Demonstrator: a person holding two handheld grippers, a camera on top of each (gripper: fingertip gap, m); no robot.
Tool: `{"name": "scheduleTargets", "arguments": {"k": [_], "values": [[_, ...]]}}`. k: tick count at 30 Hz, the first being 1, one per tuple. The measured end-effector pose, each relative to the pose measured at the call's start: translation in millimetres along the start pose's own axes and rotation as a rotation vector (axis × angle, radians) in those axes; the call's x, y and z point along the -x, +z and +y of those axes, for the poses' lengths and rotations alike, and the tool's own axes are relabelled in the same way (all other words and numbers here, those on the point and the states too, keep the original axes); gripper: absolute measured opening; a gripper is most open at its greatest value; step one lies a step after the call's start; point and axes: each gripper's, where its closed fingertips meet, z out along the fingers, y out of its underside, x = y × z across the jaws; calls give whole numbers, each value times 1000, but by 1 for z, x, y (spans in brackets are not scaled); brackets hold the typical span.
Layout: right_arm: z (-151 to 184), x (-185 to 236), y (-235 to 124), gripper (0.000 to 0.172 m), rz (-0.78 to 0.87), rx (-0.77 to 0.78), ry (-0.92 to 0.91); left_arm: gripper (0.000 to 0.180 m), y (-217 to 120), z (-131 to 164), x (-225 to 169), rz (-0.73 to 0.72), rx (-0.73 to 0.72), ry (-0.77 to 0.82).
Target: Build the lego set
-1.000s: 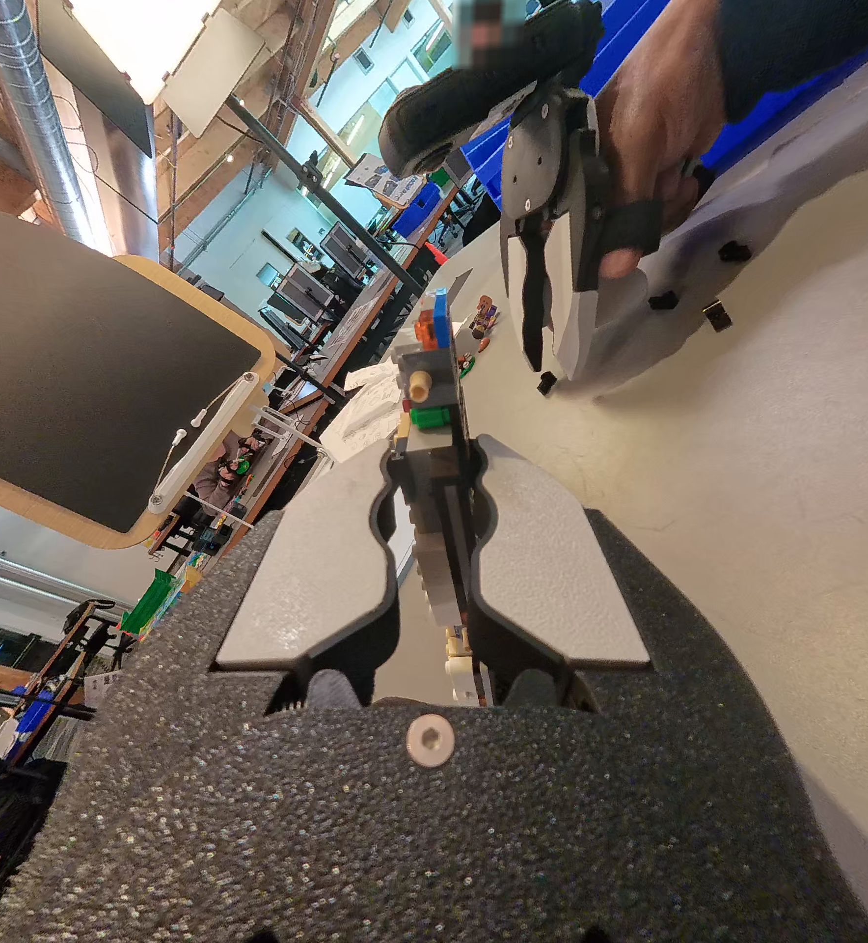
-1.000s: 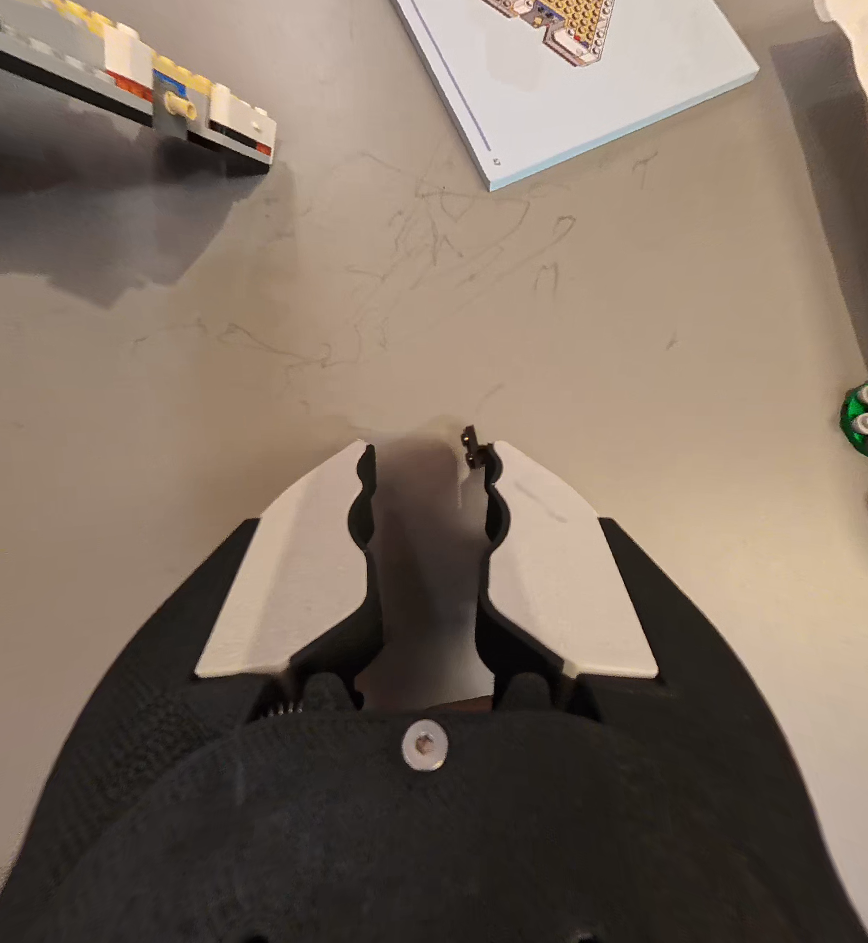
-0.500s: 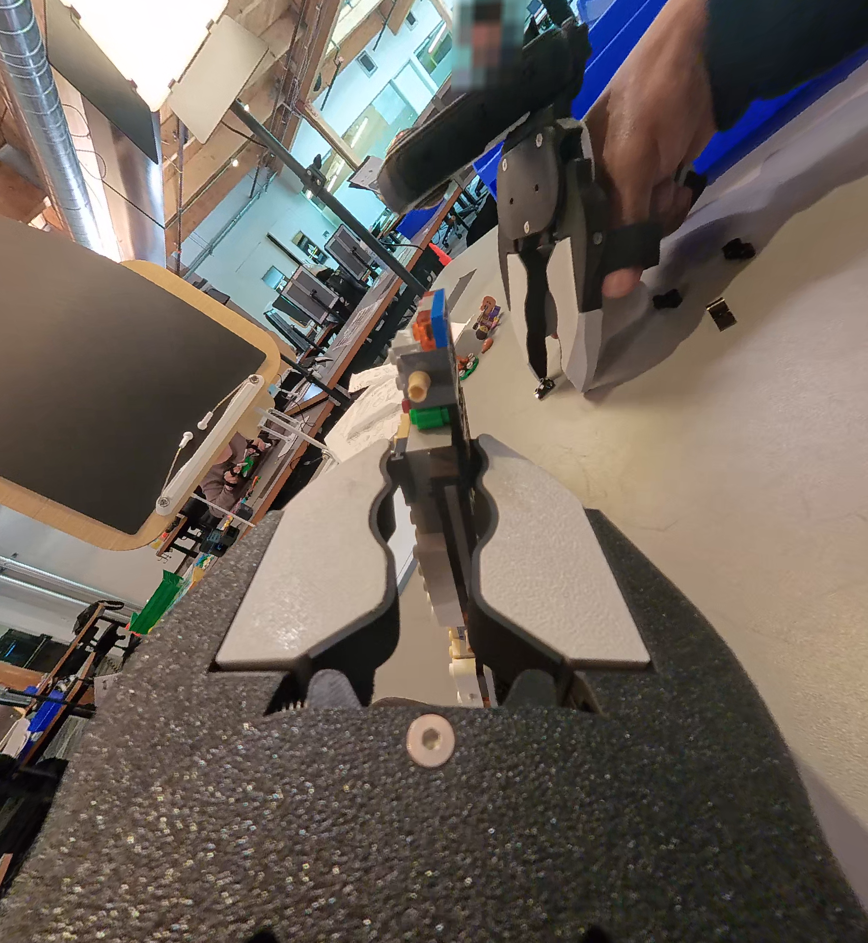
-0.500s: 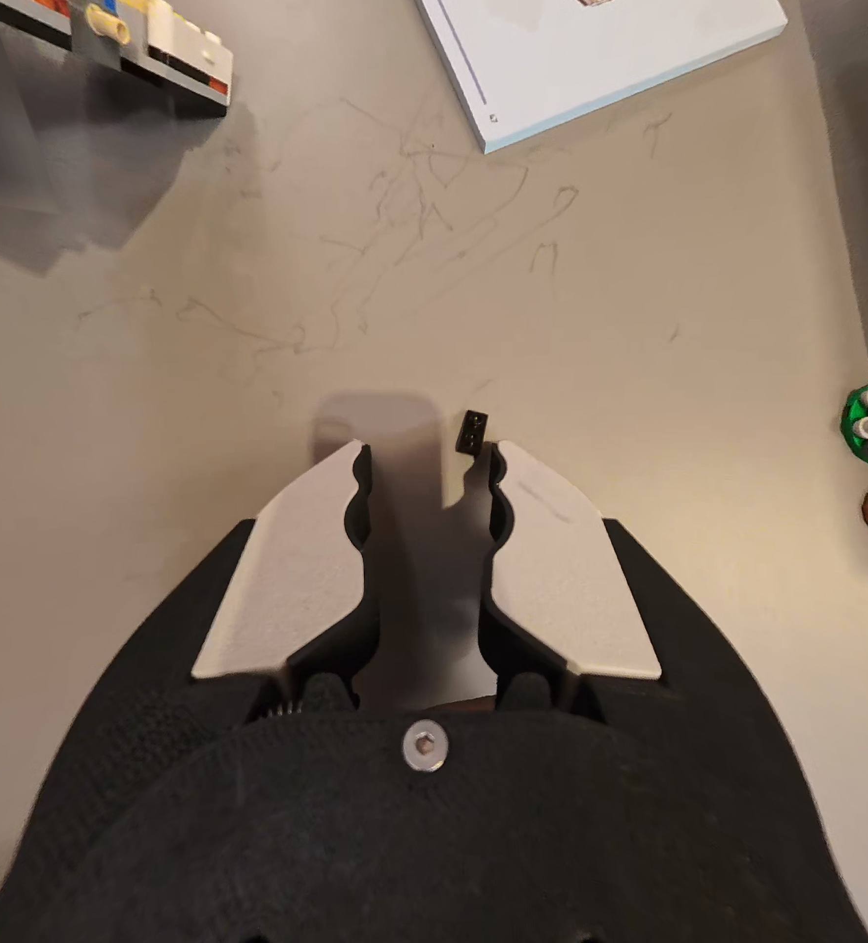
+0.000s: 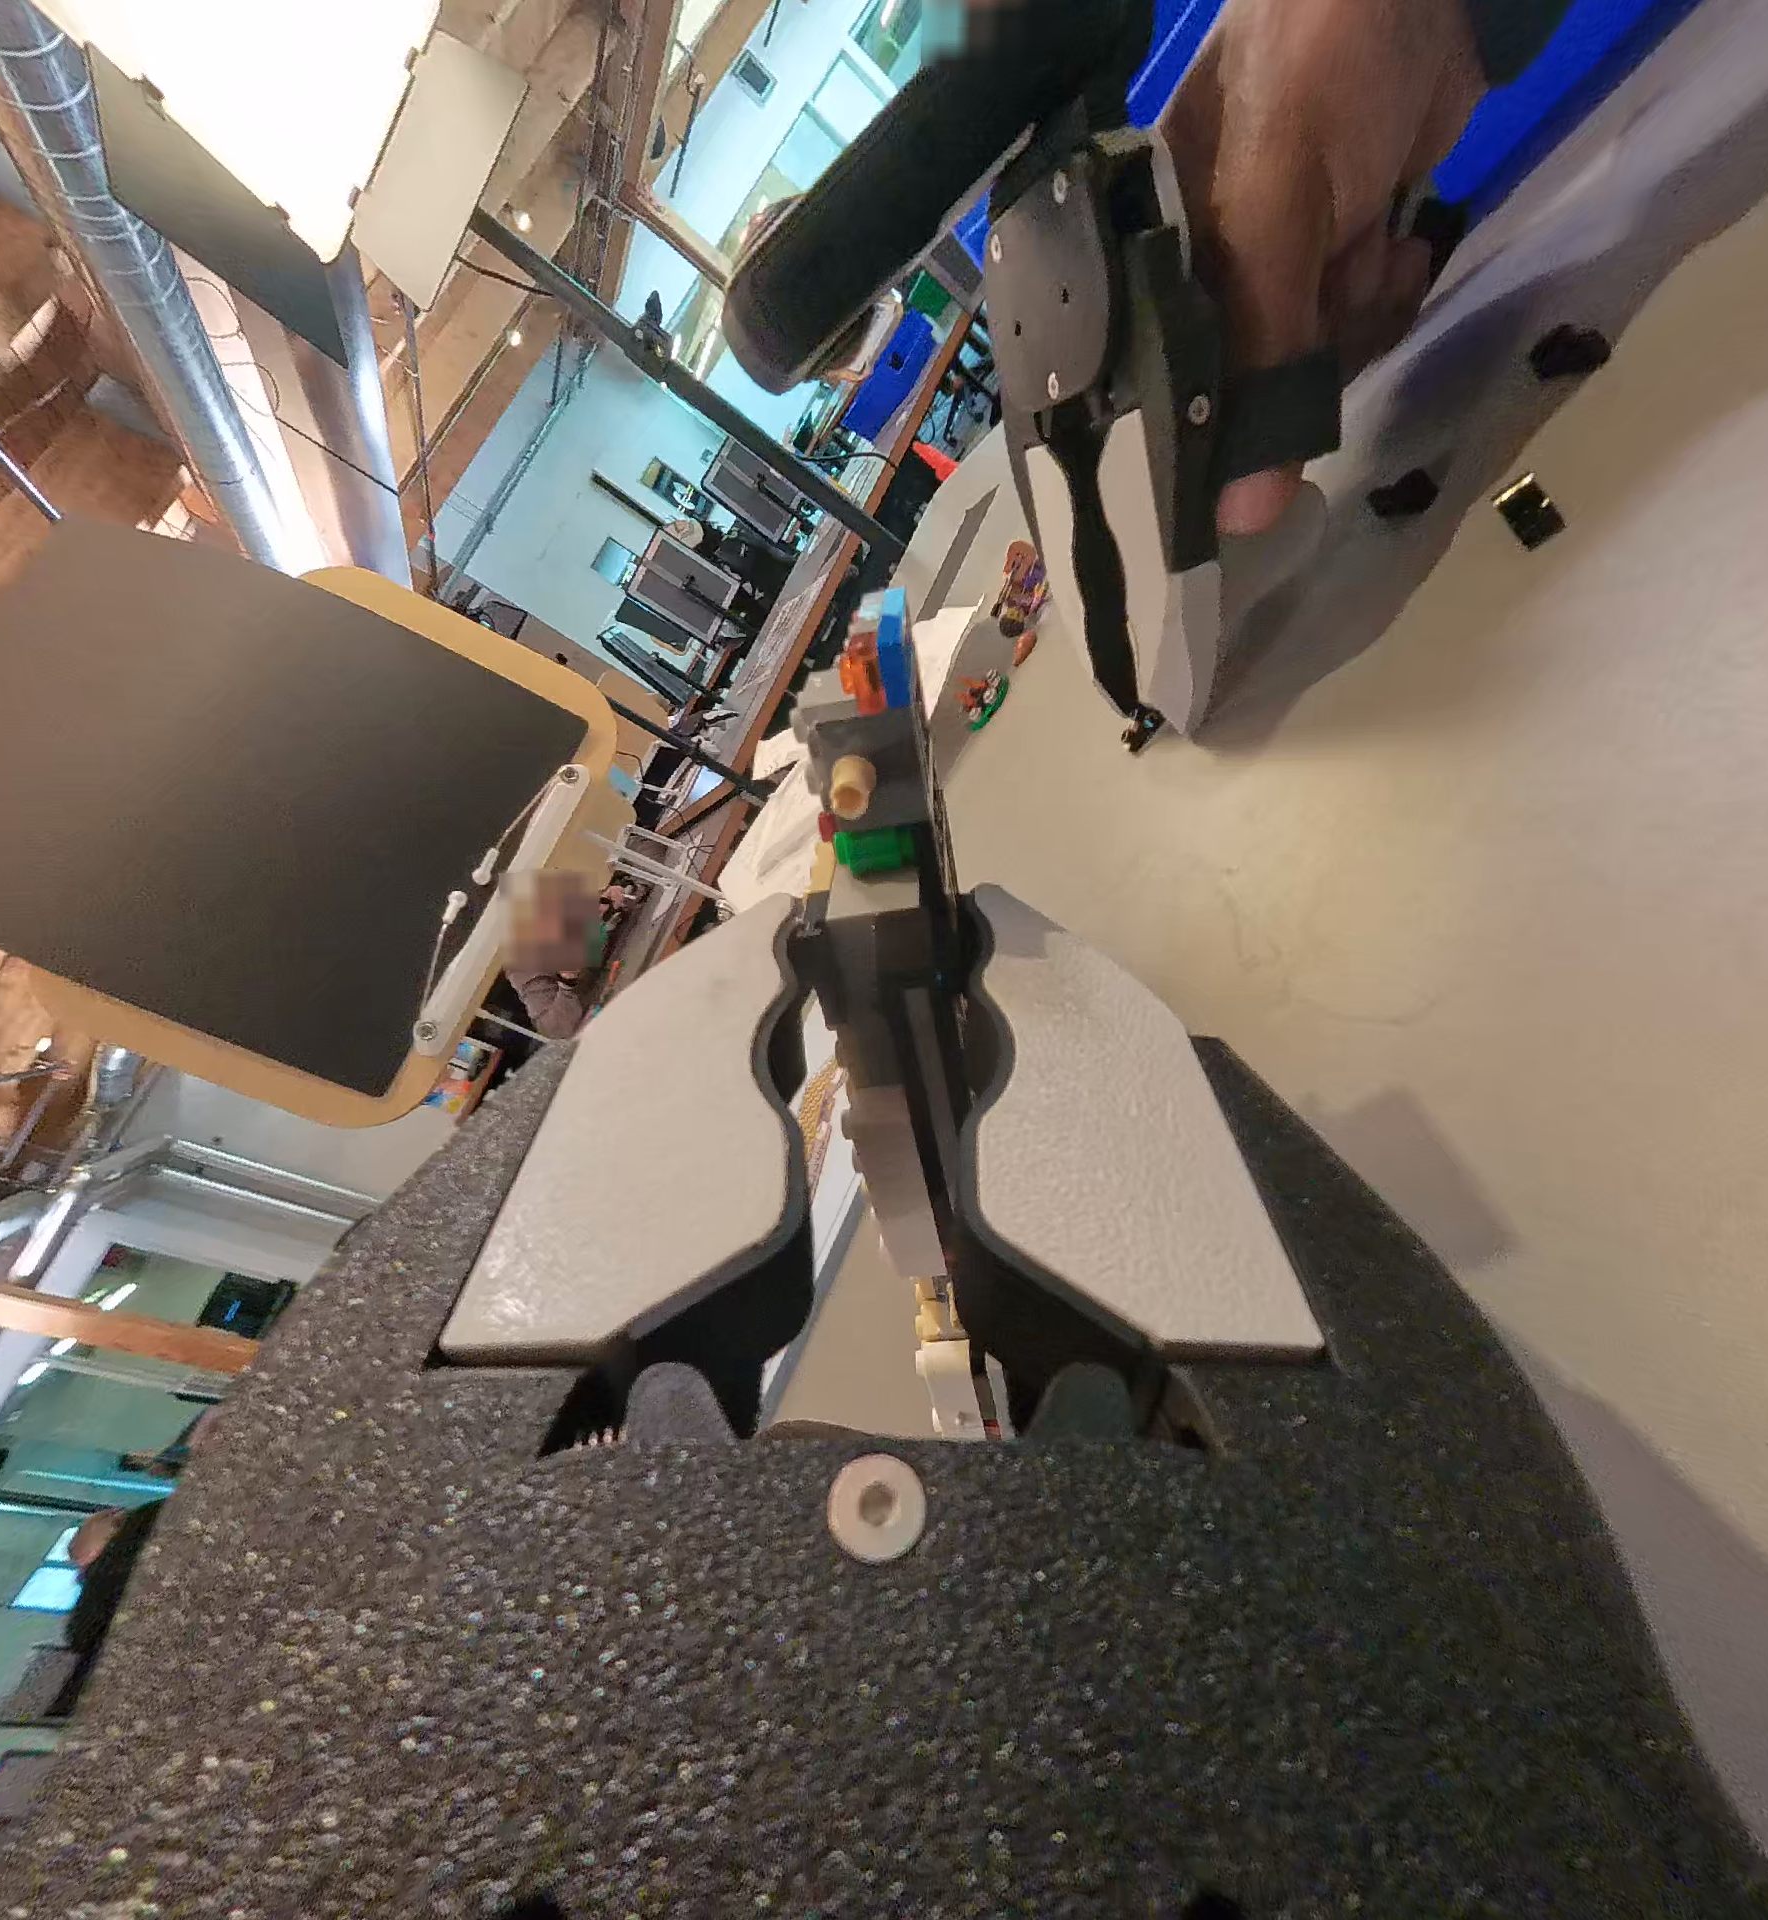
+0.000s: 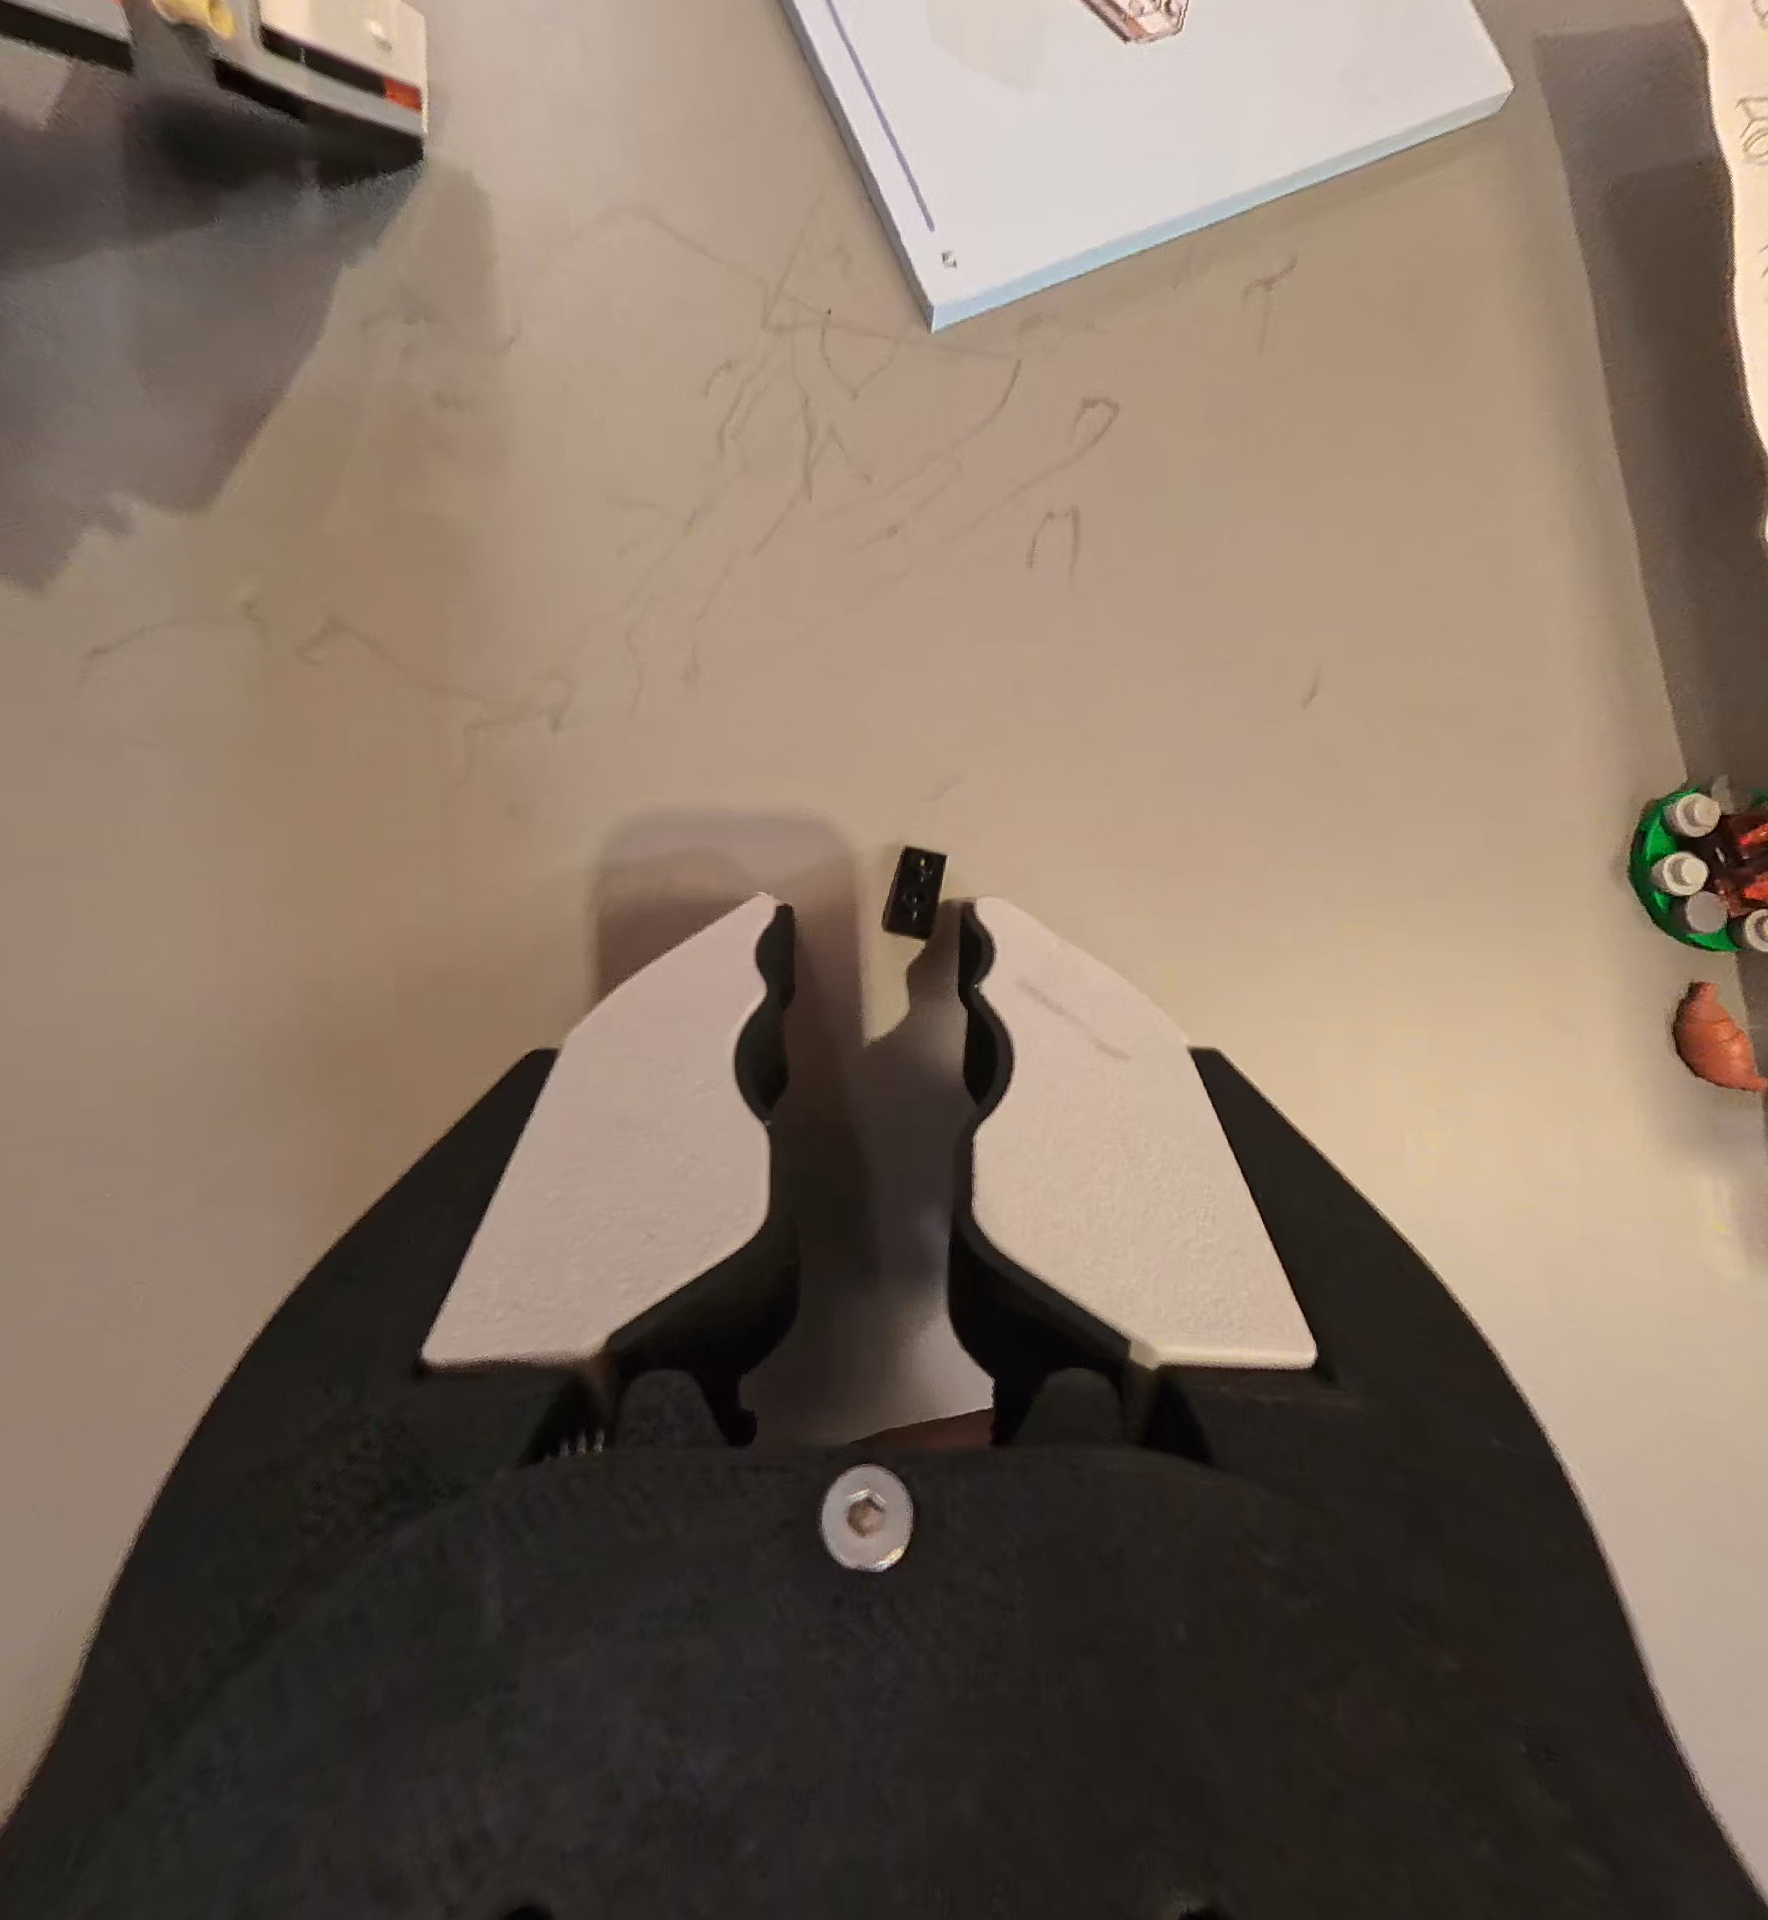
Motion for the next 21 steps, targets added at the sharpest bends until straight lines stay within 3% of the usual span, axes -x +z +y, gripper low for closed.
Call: {"name": "scheduleTargets", "arguments": {"k": [4,12,21], "values": [[-2,7,2,8,-11,11,0,26,1,4,-4,-10,21,77],[-4,57,2,8,16,61,105,26,-2,14,-7,-50,71,268],[-9,137,2,8,32,22,50,26,-7,15,-19,-85,71,545]]}}
